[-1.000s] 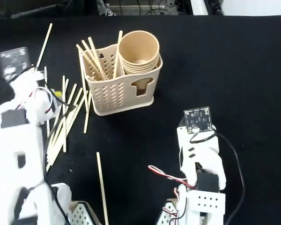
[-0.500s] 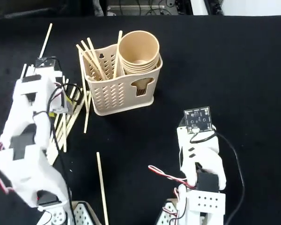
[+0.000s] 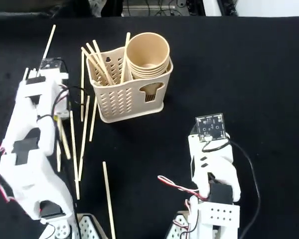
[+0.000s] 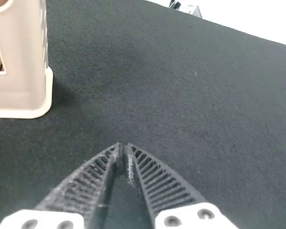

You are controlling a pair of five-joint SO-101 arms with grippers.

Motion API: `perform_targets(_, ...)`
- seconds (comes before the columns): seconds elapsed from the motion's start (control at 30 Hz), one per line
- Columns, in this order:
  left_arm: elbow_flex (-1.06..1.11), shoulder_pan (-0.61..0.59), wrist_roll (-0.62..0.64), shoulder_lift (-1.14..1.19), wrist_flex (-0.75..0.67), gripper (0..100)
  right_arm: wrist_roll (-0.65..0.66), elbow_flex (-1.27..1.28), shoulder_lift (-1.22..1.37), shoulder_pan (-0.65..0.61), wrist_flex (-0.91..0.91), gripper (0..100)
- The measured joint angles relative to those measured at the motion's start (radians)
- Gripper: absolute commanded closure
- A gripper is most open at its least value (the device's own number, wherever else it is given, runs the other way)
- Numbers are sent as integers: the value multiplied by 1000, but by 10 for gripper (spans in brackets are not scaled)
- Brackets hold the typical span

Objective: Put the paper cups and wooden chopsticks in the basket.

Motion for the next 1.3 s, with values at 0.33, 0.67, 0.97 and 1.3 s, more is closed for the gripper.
perform_targets(0.33, 120, 0, 2, -531, 0, 971, 0, 0, 0, 0, 0, 985)
perform_targets(0.67, 175, 25, 106, -824, -129, 971, 0, 0, 0, 0, 0, 985)
perform_targets(0.97, 433, 224, 120, -1258, -405, 972, 0, 0, 0, 0, 0, 985)
perform_targets(1.3, 743, 341, 120, -1596, -1079, 972, 0, 0, 0, 0, 0, 985)
